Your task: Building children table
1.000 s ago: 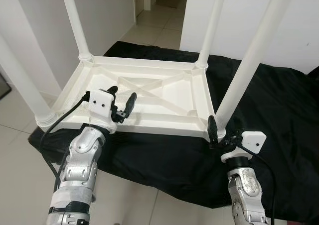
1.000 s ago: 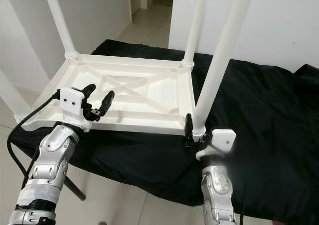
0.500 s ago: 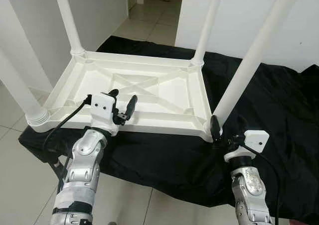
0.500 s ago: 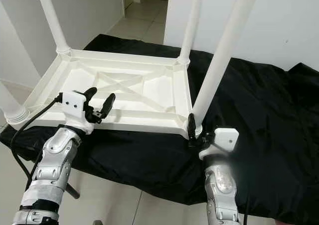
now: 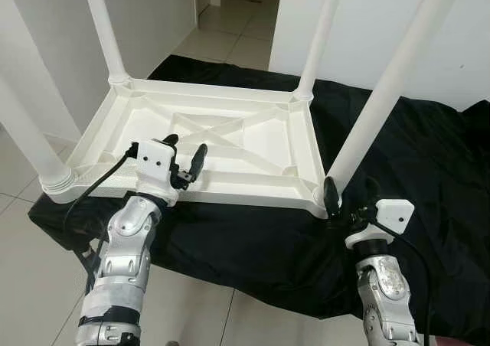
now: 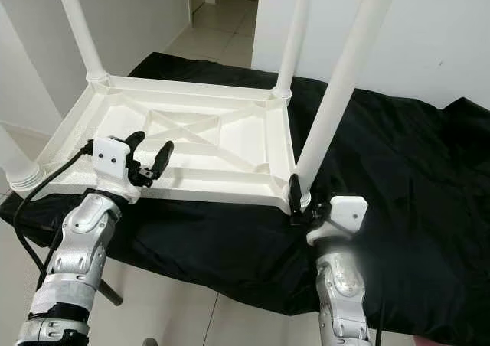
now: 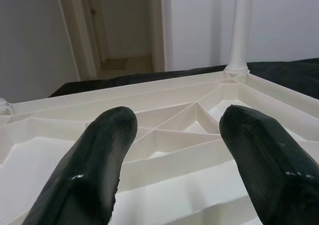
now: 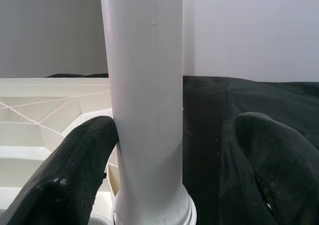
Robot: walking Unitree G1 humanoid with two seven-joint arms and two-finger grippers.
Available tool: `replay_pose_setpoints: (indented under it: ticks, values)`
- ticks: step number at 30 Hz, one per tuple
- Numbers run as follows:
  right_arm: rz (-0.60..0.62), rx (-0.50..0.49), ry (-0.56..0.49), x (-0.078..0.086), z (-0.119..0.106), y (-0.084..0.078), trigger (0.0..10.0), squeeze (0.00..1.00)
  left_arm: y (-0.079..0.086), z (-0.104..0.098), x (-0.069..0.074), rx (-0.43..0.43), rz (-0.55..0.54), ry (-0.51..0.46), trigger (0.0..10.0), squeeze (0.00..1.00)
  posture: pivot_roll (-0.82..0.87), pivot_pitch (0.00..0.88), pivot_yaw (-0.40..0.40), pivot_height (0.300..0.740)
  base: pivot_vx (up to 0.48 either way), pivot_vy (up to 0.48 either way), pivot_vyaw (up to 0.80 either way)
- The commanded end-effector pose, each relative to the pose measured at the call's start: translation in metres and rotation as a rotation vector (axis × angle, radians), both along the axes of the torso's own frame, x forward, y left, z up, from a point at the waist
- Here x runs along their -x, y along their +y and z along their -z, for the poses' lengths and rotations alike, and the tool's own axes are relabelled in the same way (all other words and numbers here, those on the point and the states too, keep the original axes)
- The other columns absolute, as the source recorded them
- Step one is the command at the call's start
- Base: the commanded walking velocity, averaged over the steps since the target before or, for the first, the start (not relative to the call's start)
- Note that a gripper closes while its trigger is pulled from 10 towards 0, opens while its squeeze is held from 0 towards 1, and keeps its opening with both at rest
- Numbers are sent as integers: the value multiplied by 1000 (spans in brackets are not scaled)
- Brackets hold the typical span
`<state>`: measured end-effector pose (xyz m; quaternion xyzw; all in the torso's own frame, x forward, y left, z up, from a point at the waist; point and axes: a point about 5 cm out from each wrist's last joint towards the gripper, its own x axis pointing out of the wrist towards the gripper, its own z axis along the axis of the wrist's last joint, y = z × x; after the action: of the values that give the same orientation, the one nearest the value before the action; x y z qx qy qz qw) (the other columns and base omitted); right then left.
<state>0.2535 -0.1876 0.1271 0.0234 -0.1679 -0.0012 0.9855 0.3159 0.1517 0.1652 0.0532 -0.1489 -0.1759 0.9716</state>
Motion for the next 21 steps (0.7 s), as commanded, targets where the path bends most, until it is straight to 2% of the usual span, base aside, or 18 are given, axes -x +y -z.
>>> replay_pose_setpoints:
  ticks: [1, 8, 21]
  values:
    - [35, -13, -6, 0, -3, -6, 10000, 0, 9, -1, -3, 47, -152, -12, 10000, 0, -32, 48, -43, 740, 0, 0, 0]
    - [92, -38, -13, 1, -4, -13, 10000, 0, 17, -1, -2, 59, -208, -13, 10000, 0, -22, 50, -46, 740, 0, 0, 0]
    - [130, -63, -22, 0, -7, -13, 10000, 0, 33, -11, -5, 70, -281, -39, 10000, 0, -6, 63, -44, 740, 0, 0, 0]
